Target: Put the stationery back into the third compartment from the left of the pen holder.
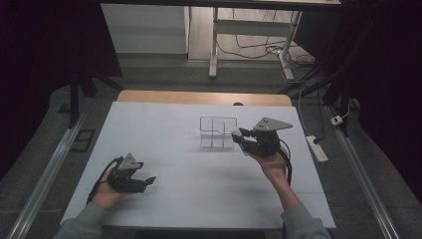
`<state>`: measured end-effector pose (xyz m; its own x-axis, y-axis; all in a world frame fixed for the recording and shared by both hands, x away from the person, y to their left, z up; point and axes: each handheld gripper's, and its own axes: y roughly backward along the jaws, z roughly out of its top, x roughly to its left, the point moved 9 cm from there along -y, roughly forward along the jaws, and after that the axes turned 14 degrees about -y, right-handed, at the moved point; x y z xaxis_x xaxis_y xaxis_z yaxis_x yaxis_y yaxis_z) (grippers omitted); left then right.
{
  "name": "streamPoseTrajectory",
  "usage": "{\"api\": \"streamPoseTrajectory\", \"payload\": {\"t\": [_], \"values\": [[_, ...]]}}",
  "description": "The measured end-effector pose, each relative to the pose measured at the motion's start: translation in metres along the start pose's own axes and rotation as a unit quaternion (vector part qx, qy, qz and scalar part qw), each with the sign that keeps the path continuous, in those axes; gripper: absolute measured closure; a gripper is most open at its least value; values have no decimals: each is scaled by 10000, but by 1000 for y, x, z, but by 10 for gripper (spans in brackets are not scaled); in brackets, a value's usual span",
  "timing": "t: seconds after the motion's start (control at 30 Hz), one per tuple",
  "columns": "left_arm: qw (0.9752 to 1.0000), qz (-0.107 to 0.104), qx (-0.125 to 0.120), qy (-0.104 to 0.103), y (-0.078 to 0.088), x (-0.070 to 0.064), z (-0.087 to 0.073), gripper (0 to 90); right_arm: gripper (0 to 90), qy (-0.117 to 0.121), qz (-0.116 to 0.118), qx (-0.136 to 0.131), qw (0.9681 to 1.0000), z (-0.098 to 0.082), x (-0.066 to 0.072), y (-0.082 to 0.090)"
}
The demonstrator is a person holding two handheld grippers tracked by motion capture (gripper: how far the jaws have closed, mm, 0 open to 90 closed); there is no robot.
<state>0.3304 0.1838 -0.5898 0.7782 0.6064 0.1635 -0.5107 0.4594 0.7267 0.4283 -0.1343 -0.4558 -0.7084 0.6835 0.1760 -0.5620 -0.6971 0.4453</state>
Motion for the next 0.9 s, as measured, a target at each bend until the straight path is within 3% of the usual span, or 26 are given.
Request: {"api": "streamPoseTrajectory", "payload": {"t": [0.9], "values": [[10000, 10, 0, 21, 0, 0, 0, 272, 642, -201, -129, -297, 9993, 21, -18, -15]]}}
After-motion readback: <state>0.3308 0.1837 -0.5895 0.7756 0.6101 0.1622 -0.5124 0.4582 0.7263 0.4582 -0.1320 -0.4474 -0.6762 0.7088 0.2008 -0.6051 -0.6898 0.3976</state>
